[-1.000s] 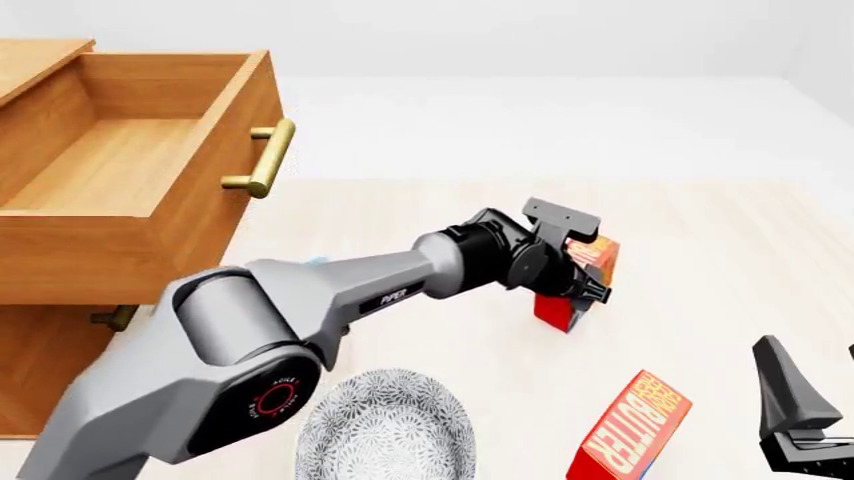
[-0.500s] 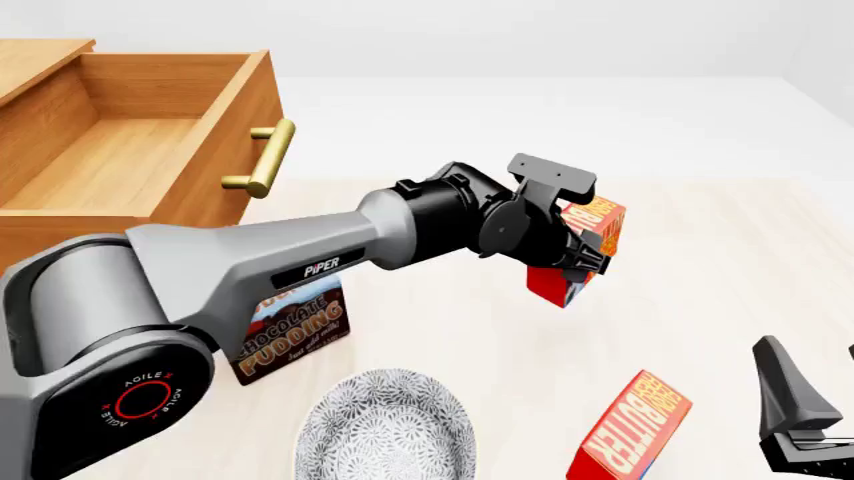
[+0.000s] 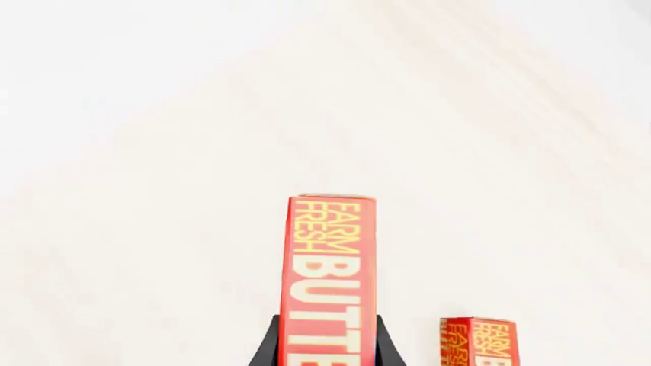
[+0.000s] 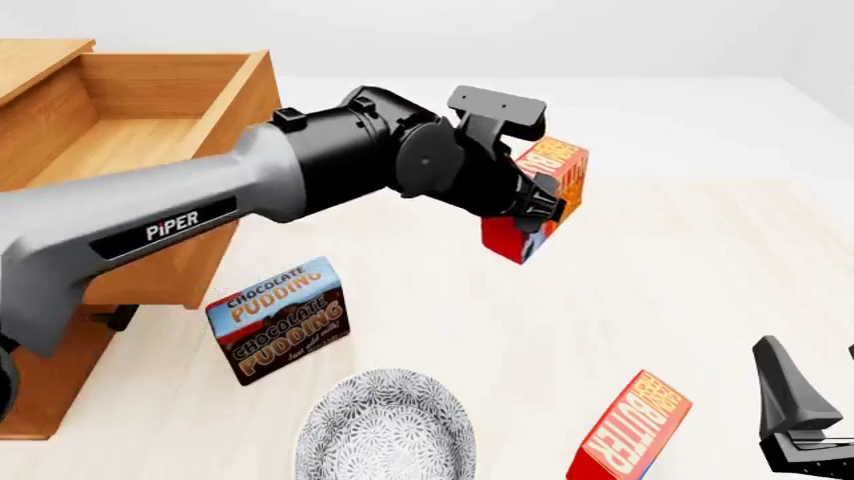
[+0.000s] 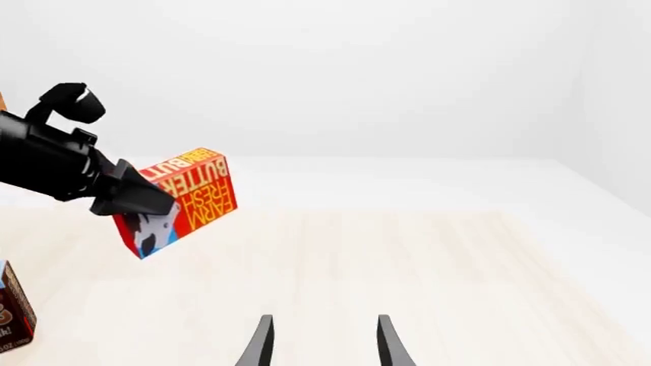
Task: Put the butter at the front in the top drawer of the cabinet and close it.
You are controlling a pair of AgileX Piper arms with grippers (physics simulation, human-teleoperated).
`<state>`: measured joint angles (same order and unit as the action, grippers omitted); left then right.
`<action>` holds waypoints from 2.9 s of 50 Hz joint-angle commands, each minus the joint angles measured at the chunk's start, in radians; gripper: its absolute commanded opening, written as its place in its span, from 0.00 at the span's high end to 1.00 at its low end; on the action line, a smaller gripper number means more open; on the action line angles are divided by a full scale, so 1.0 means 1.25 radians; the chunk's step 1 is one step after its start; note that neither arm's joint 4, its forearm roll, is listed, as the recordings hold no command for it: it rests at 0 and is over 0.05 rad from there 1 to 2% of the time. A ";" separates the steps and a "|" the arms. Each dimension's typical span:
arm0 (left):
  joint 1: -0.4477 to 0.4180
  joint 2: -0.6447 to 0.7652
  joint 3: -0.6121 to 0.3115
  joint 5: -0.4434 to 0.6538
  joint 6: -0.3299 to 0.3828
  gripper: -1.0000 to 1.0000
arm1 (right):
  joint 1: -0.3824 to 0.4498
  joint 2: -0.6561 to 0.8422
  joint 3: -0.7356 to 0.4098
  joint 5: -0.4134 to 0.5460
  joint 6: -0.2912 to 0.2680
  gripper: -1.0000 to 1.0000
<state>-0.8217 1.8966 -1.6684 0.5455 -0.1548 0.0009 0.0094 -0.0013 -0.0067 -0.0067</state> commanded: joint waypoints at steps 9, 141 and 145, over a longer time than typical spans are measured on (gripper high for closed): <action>0.079 -0.190 0.051 0.091 0.081 1.00 | 0.000 0.000 0.000 0.000 0.000 0.00; 0.684 -0.508 0.204 0.286 0.150 1.00 | 0.000 0.000 0.000 0.000 0.000 0.00; 0.687 -0.510 0.220 0.268 0.142 1.00 | 0.000 0.000 0.000 0.000 0.000 0.00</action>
<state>0.0240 1.2553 -1.4165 0.9309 0.0255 0.0008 0.0094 -0.0013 -0.0066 -0.0066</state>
